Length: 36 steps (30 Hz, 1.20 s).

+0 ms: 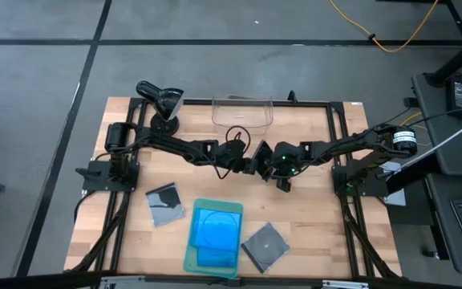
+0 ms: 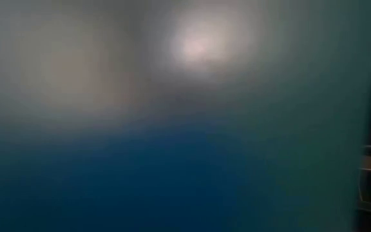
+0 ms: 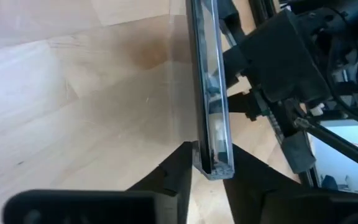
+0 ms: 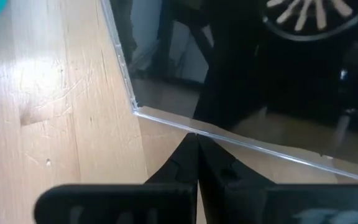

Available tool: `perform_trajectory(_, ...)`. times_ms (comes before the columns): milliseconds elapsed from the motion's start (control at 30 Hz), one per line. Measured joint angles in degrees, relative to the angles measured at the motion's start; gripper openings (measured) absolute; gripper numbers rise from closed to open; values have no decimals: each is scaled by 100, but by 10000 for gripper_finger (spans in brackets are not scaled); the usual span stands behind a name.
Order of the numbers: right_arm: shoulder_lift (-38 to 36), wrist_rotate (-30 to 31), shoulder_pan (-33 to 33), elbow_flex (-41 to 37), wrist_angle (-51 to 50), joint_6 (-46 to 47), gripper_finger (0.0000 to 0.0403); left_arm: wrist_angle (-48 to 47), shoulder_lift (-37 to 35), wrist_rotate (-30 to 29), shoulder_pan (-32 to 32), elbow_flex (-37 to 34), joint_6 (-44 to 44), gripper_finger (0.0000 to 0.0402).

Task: Pick & place jewel cases by type
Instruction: Put the top right black cd case into the transparent bin

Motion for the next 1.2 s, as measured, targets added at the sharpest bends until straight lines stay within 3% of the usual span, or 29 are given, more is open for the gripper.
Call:
perform_trajectory(267,-4,-8,0,-2,-16,0,3,-38,0,-73,65,-4,95,29)
perform_trajectory(800,-378,-88,0,-22,-423,146,3,-487,-32,-77,49,-4,140,28)
perform_trajectory(1200,-1753,1344,0,-17,-1288,131,3,-683,-134,-130,43,-8,154,26)
